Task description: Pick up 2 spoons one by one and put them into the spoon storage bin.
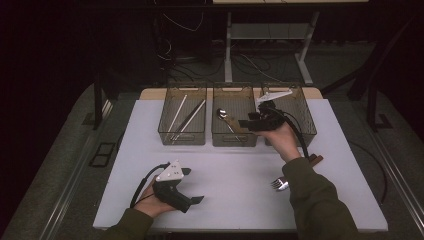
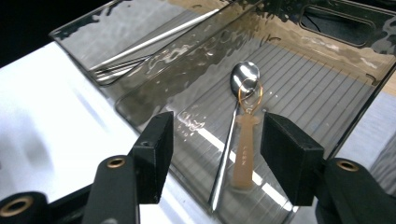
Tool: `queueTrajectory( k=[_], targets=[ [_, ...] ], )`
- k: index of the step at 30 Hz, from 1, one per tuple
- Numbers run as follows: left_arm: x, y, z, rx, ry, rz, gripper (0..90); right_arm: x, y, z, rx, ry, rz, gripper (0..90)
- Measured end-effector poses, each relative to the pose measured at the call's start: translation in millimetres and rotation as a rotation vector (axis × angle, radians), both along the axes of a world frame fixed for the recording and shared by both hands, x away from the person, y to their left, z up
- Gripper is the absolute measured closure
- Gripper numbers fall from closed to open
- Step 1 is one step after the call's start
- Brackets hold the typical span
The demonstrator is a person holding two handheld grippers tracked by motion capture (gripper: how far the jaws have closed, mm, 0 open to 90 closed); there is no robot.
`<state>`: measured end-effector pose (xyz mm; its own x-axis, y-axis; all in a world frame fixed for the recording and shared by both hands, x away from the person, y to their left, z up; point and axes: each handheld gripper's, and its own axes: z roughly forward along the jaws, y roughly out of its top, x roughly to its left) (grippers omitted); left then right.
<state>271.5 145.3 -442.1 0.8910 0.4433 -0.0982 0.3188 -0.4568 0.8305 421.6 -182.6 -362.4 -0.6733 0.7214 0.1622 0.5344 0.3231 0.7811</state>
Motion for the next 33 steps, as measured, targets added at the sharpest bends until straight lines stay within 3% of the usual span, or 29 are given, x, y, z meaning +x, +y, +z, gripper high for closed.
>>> queueTrajectory(
  k=[8,27,33],
  targets=[
    [0.2,-0.2,-0.4,0.003,0.000,0.005,0.0,-24.3,-14.0,2.0,-0.005,-0.033,0.041,56.7],
    [0.1,0.5,-0.4,0.009,0.004,0.012,0.0,-65.7,-59.0,-13.9,-0.008,-0.008,0.065,89.8],
    [-0.3,0.7,-0.2,0.009,0.002,0.012,0.0,-77.8,-72.5,-18.2,-0.026,0.003,0.070,90.0]
  ],
)
